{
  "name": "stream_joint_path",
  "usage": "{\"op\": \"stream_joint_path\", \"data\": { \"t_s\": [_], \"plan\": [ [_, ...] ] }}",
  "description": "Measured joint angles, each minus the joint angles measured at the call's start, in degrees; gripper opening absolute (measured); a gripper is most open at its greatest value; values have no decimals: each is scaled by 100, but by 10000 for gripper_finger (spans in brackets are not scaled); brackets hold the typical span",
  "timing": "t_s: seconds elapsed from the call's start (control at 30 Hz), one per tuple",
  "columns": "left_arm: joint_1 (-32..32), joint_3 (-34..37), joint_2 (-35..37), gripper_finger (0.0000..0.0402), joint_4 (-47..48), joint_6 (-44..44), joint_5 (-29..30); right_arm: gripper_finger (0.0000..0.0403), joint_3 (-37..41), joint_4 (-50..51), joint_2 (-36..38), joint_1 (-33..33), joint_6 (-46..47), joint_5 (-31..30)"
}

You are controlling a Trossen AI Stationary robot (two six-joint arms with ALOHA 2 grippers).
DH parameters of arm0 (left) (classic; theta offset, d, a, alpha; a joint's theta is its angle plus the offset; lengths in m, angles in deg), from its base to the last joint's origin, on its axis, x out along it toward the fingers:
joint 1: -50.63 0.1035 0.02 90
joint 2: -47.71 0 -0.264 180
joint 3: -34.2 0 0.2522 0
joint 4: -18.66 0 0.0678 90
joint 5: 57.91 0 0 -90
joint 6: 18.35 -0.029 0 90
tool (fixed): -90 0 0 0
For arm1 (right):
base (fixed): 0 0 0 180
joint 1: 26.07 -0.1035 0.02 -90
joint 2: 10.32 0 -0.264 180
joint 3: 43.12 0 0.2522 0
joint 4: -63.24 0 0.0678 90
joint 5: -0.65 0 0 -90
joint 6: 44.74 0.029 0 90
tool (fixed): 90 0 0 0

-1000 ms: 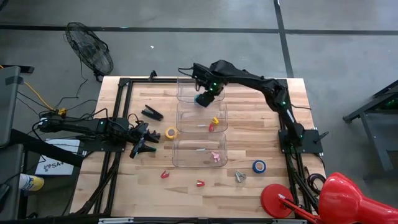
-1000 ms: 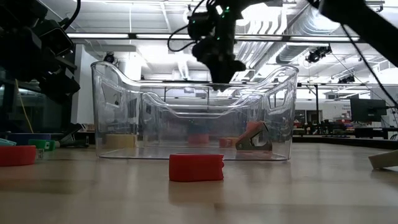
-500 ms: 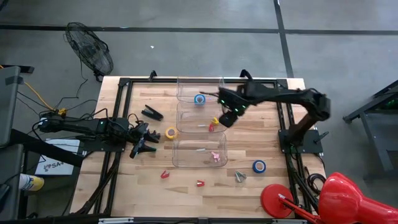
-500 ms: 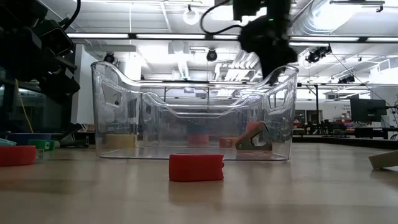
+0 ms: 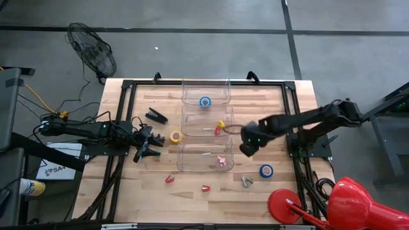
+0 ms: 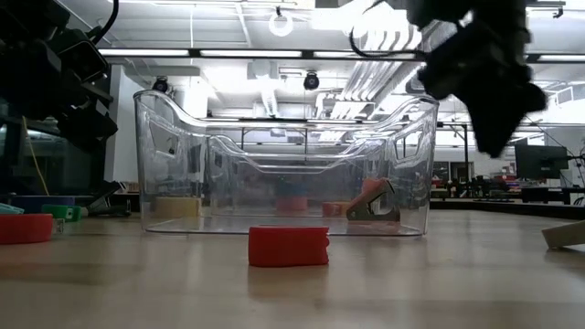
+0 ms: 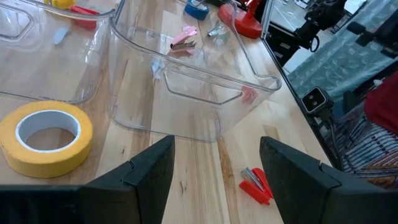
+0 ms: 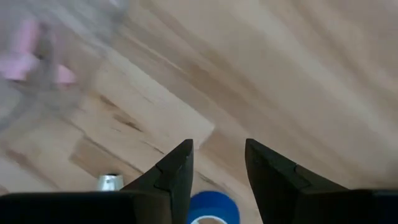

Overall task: Pick and place Stapler, Stapler remover, tape
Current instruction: Put the bottom dark blue tape into the top transparent bin

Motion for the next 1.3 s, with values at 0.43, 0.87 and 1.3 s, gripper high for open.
{"op": "stream_joint_path", "data": {
  "t_s": [0.43, 0.87, 1.3],
  "plan": [
    [2, 0, 2, 231, 1, 0, 0, 176, 603, -438, -31, -1063, 2385, -189],
    [1, 1, 1, 231, 1, 0, 0, 221, 603, -1016, -640, -1724, 4021, 622],
    [2, 0, 2, 231, 1, 0, 0, 215, 603, -1318, -1120, -2011, 4738, 689]
  ]
}}
